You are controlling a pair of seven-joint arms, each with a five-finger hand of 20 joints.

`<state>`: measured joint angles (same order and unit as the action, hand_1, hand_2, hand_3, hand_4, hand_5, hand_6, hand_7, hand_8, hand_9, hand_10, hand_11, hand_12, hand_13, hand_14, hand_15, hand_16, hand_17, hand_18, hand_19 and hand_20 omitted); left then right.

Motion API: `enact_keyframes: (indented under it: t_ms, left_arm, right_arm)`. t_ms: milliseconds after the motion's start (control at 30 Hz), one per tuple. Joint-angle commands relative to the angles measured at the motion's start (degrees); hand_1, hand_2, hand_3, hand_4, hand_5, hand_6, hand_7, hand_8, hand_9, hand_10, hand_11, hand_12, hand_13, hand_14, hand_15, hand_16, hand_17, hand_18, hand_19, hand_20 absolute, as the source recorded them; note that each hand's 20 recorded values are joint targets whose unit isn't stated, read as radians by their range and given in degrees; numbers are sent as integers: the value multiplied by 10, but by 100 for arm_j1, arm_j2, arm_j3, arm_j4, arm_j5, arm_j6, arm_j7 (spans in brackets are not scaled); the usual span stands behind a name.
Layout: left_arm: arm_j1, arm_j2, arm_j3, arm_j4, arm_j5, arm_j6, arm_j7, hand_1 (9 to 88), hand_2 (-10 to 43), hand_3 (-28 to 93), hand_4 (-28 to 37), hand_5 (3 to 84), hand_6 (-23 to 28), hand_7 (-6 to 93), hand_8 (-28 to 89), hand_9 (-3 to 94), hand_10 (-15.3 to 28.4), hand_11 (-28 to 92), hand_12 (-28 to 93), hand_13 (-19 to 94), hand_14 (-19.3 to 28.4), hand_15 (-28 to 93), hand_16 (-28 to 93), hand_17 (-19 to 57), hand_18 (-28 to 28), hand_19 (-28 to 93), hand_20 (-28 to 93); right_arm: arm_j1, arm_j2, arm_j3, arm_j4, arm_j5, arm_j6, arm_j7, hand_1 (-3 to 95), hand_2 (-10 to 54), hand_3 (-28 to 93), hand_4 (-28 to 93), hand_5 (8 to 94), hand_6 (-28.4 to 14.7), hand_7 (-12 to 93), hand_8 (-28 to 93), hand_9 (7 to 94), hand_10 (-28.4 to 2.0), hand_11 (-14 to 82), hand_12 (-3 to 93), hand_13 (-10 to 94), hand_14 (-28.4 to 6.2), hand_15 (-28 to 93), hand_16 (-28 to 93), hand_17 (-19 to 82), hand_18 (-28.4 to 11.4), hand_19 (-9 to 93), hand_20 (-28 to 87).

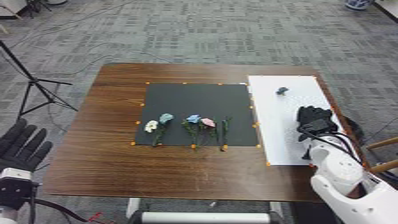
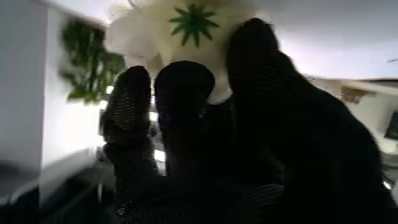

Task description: Arrange flowers

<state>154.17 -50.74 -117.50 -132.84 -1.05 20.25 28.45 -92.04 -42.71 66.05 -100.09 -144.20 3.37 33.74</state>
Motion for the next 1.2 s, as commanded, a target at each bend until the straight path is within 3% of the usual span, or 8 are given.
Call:
enact_keyframes:
  t_ms: [33, 233, 500, 700, 800, 900, 933, 1200]
  left_arm:
    - [65, -91, -79, -14, 56, -48, -90, 238, 186, 696, -283, 348, 76, 107, -75, 289, 123, 140, 122, 210, 125, 235, -23, -37, 100, 169, 124]
    - [53, -107, -105, -12, 75, -53, -136, 238, 186, 695, -283, 348, 76, 107, -74, 289, 123, 140, 123, 210, 125, 234, -23, -37, 100, 169, 124]
    - [37, -96, -149, -16, 91, -52, -171, 238, 186, 696, -283, 348, 76, 107, -75, 288, 123, 140, 123, 210, 125, 233, -23, -37, 100, 169, 124]
    - [1, -61, -99, 6, 87, -46, -185, 238, 186, 696, -283, 348, 76, 107, -75, 289, 123, 141, 123, 209, 126, 234, -22, -37, 100, 169, 124]
    - [-81, -54, -35, 8, 61, 32, -203, 238, 186, 695, -283, 348, 76, 107, -75, 289, 123, 141, 123, 210, 126, 233, -22, -37, 100, 169, 124]
    - [-192, -50, 27, 33, 119, 42, -267, 238, 186, 696, -283, 348, 76, 107, -75, 290, 123, 141, 123, 210, 125, 234, -22, -38, 100, 170, 124]
    - [-166, -36, 39, 28, 85, 24, -211, 237, 186, 696, -283, 349, 76, 107, -75, 290, 123, 142, 123, 210, 125, 235, -22, -38, 101, 170, 124]
    - [-195, -70, 60, 38, 101, 42, -223, 238, 186, 695, -283, 349, 76, 108, -75, 290, 123, 144, 123, 210, 126, 235, -22, -38, 101, 170, 124]
  right_arm:
    - [-12, 42, -52, 2, -104, 616, 87, 681, -95, 670, -283, 731, 4, 220, 0, 829, -75, 127, 440, 694, -56, 632, 483, 334, -226, 787, 423]
    - [83, 2, -177, -211, -45, 1586, -353, 674, -95, 674, -283, 750, 4, 227, 7, 848, -71, 130, 446, 706, -54, 621, 485, 341, -227, 787, 424]
    - [931, -396, -726, -357, 1146, 2248, -1401, 669, -95, 675, -283, 745, 11, 242, 7, 846, -68, 129, 456, 707, -49, 607, 492, 334, -220, 782, 424]
    - [1839, -974, -1376, 224, 1546, 1916, -2359, 664, -95, 675, -283, 735, 18, 260, -4, 837, -60, 132, 463, 698, -40, 595, 500, 318, -208, 763, 423]
    - [2200, -1258, -1621, 620, 1659, 1623, -2633, 660, -95, 675, -283, 728, 22, 272, -14, 837, -58, 132, 463, 698, -33, 582, 501, 314, -204, 751, 423]
    - [2371, -1436, -1822, 841, 1657, 1615, -2631, 660, -95, 673, -283, 725, 24, 282, -20, 837, -56, 132, 463, 699, -30, 571, 503, 313, -203, 746, 425]
    - [2433, -1502, -1898, 911, 1666, 1594, -2607, 660, -95, 673, -283, 724, 24, 283, -21, 837, -56, 131, 462, 700, -29, 569, 504, 313, -203, 746, 425]
    - [2470, -1680, -2131, 1184, 1486, 1462, -2529, 655, -95, 674, -283, 720, 26, 293, -28, 837, -55, 133, 464, 701, -28, 560, 507, 312, -203, 740, 428]
